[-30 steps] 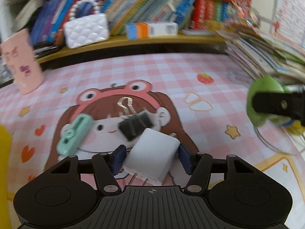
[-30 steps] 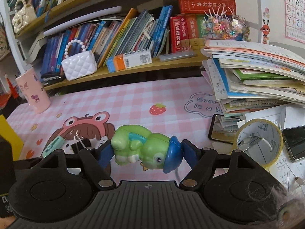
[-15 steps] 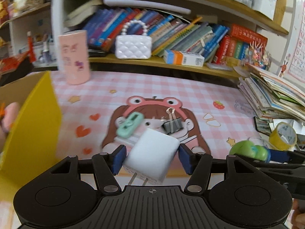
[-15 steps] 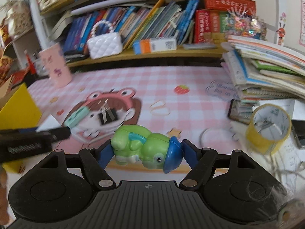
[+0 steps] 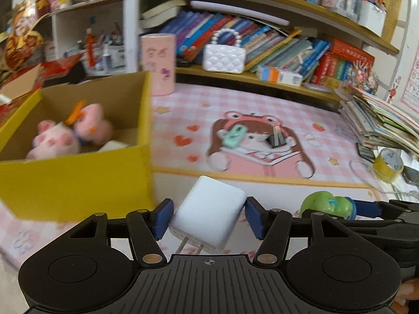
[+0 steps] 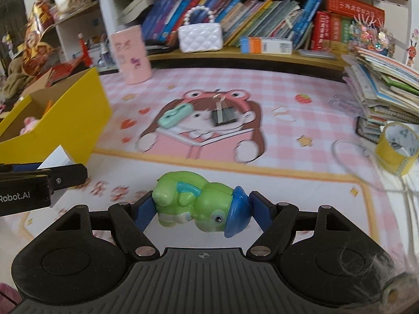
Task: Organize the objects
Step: 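Carry white charger and green frog with both tools over the yellow box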
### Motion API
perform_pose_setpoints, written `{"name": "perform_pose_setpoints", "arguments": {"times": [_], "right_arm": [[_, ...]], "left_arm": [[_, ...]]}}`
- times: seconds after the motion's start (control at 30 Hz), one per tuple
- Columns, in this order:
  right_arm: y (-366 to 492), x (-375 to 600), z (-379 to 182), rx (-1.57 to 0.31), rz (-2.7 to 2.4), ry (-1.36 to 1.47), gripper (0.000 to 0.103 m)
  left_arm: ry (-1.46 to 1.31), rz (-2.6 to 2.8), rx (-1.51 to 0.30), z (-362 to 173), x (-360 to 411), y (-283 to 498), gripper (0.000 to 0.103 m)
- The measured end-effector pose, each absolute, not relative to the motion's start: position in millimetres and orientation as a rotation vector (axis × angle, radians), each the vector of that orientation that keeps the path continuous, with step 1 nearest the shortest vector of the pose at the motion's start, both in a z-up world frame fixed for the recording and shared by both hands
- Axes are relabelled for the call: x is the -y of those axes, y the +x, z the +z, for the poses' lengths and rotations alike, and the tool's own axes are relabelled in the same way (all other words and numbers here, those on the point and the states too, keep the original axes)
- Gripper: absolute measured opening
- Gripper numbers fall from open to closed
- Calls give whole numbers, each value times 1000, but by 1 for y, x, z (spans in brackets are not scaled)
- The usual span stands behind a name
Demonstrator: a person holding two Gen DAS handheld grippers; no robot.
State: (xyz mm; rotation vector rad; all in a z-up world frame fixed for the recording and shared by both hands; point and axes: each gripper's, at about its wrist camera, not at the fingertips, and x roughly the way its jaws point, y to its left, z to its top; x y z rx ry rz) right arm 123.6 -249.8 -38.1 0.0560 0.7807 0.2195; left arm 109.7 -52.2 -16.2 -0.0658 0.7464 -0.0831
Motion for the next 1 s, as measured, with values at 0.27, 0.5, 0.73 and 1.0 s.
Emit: {"name": "perform_pose_setpoints", "arguments": {"times": [0.27, 0.5, 0.73, 1.0], "right_arm": [[92, 191, -32, -764, 299, 2, 73], [67, 143, -26, -725, 374, -70, 73], [44, 106, -24, -697, 427, -112, 73], [26, 76, -26, -687, 435, -101, 73]], "left_arm": [[-85, -3, -737, -12, -7, 66, 59], [-113, 42, -722, -9, -43, 36, 59], [-129, 71, -694, -5, -73, 11, 59], [-115, 74, -673, -1, -100, -10, 59]]}}
